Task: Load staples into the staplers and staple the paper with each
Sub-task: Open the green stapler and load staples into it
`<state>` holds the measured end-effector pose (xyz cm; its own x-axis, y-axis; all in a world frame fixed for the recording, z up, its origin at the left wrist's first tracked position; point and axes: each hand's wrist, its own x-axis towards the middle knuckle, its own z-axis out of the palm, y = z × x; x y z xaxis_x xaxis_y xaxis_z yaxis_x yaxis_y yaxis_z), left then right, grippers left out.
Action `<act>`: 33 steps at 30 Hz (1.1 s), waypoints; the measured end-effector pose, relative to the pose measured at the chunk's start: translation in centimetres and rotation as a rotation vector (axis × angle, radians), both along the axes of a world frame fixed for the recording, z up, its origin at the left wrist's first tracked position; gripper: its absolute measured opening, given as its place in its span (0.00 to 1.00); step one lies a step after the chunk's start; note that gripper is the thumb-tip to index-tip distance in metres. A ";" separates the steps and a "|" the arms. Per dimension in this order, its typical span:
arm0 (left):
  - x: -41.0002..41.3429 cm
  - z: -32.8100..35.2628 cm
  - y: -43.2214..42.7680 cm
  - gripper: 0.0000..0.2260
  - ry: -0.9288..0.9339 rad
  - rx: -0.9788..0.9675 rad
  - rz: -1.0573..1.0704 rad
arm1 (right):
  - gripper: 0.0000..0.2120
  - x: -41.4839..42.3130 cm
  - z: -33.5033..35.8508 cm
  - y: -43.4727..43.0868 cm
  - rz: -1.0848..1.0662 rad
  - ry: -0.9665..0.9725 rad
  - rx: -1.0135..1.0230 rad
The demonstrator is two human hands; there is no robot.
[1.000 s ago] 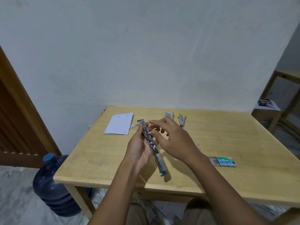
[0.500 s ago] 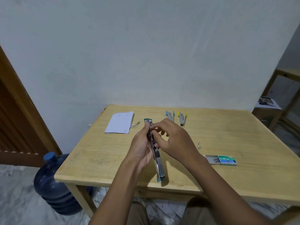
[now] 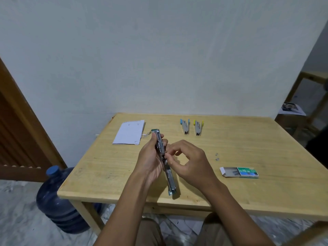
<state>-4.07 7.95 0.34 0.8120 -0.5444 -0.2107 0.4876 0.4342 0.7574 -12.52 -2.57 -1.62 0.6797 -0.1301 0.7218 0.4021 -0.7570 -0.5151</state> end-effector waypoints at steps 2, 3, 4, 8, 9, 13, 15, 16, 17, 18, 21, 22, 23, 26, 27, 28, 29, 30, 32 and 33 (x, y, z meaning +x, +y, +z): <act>0.2 0.0 0.0 0.13 0.006 -0.032 -0.003 | 0.04 -0.3 -0.5 0.1 0.019 -0.006 0.019; 0.3 0.0 0.0 0.13 0.000 -0.028 -0.008 | 0.04 -0.4 -0.6 0.1 0.027 0.005 0.046; 0.3 -0.2 0.0 0.13 -0.013 -0.009 -0.015 | 0.04 -0.5 -0.7 0.2 0.033 0.032 0.092; 0.1 -0.4 0.0 0.16 -0.091 0.083 -0.056 | 0.12 0.1 -0.3 0.3 -0.061 0.173 0.252; -0.1 -0.3 0.0 0.18 -0.102 0.097 -0.071 | 0.16 0.4 -0.1 0.3 -0.098 0.196 0.238; -0.7 0.0 0.0 0.19 -0.158 0.116 -0.111 | 0.21 1.1 0.3 1.0 -0.117 0.261 0.238; -0.7 0.0 0.0 0.19 -0.202 0.135 -0.103 | 0.21 1.2 0.3 1.3 -0.095 0.282 0.312; -0.7 0.0 0.0 0.19 -0.220 0.146 -0.096 | 0.20 1.3 0.3 1.5 -0.080 0.293 0.358; -0.7 -0.1 0.0 0.19 -0.230 0.150 -0.094 | 0.19 1.3 0.3 1.6 -0.066 0.306 0.404; -0.6 -0.1 0.0 0.18 -0.232 0.150 -0.092 | 0.19 1.3 0.3 1.7 -0.057 0.320 0.436; -0.5 -0.2 0.1 0.17 -0.224 0.153 -0.090 | 0.19 1.1 0.3 1.8 -0.062 0.359 0.439; -0.5 -0.2 0.1 0.17 -0.226 0.157 -0.090 | 0.19 1.0 0.4 1.7 -0.070 0.367 0.429; -0.4 -0.2 0.2 0.19 -0.236 0.164 -0.092 | 0.20 0.9 0.4 1.7 -0.078 0.371 0.424; -0.4 -0.2 0.0 0.22 -0.299 0.178 -0.122 | 0.20 0.9 0.5 1.7 -0.087 0.318 0.501; -0.4 -0.2 -0.1 0.21 -0.314 0.174 -0.122 | 0.17 0.9 0.6 1.8 -0.081 0.284 0.559; -0.6 -0.2 -0.3 0.20 -0.328 0.169 -0.121 | 0.15 0.9 0.7 1.9 -0.073 0.252 0.610; -0.6 -0.2 -0.4 0.19 -0.339 0.167 -0.120 | 0.14 0.9 0.7 2.0 -0.068 0.231 0.648; -0.7 -0.2 -0.5 0.18 -0.348 0.170 -0.118 | 0.14 0.9 0.7 2.1 -0.061 0.225 0.674; -0.6 -0.4 -0.5 0.18 -0.372 0.188 -0.116 | 0.13 0.9 0.9 2.2 -0.027 0.232 0.744; -0.5 -0.5 -0.5 0.18 -0.386 0.201 -0.113 | 0.13 0.9 1.1 2.2 -0.007 0.235 0.782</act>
<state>-4.57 7.49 -0.13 0.7900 -0.6130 -0.0149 0.1886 0.2198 0.9571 -11.58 -0.32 -0.54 0.7995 -0.5418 0.2593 0.2146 -0.1455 -0.9658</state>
